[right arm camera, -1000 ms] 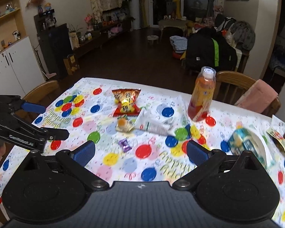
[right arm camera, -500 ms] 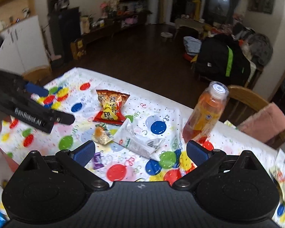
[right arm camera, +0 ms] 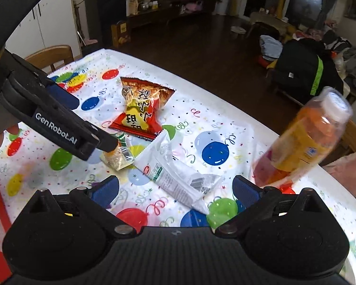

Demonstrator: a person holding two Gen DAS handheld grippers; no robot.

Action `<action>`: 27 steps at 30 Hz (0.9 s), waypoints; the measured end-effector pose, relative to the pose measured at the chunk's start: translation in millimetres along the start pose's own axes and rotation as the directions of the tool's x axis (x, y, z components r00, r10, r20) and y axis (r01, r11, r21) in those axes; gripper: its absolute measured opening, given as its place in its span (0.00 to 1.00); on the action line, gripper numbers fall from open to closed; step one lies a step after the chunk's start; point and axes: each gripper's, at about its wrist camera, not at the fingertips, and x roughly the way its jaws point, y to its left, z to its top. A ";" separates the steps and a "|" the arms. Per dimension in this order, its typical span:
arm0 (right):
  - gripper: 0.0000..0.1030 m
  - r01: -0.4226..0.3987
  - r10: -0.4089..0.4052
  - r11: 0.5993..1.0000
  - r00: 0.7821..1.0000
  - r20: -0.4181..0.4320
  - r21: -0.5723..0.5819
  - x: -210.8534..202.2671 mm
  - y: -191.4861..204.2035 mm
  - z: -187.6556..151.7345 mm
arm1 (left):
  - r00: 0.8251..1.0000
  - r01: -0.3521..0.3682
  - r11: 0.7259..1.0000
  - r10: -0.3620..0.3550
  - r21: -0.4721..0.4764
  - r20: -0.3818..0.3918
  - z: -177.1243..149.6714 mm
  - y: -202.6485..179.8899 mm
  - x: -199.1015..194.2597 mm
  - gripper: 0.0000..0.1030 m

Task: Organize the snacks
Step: 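Lift both tools from the box and reach toward the white bag and jelly cup, then grasp the orange jelly cup with the left tool while the right tool grasps the white packet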

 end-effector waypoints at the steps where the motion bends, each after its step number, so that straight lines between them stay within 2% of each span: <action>1: 0.99 -0.001 0.001 1.000 1.000 -0.002 -0.013 5.1 0.6 0.3 | 1.000 0.000 1.000 0.000 -0.001 -0.005 0.5 0.2 4.0 0.93; 5: 0.99 -0.007 0.006 0.997 1.000 -0.013 -0.071 24.4 5.1 -0.5 | 1.000 0.004 1.000 -0.004 -0.004 -0.024 0.0 1.0 21.3 0.92; 9: 0.87 -0.015 0.010 0.992 0.999 -0.042 -0.123 42.0 9.6 -1.1 | 0.999 -0.004 1.000 0.004 0.008 -0.049 -0.7 -1.7 36.6 0.89; 11: 0.86 -0.020 0.014 0.991 0.999 -0.044 -0.130 49.2 9.8 -1.9 | 0.998 -0.005 1.000 0.006 0.011 -0.060 -1.7 -2.8 42.9 0.88; 15: 0.72 -0.030 0.022 0.989 0.998 -0.057 -0.144 62.1 10.1 -2.6 | 0.997 -0.005 1.000 0.006 0.025 -0.074 -2.3 -5.8 53.8 0.85; 23: 0.54 -0.034 0.021 0.983 0.997 -0.077 -0.178 78.7 18.2 -5.5 | 0.995 0.012 1.000 -0.011 0.012 -0.097 -4.8 -4.4 65.9 0.71; 27: 0.45 -0.012 -0.001 0.984 0.997 -0.072 -0.179 80.9 19.8 -6.3 | 0.994 0.050 0.998 -0.052 -0.025 -0.101 -4.7 -0.2 67.6 0.63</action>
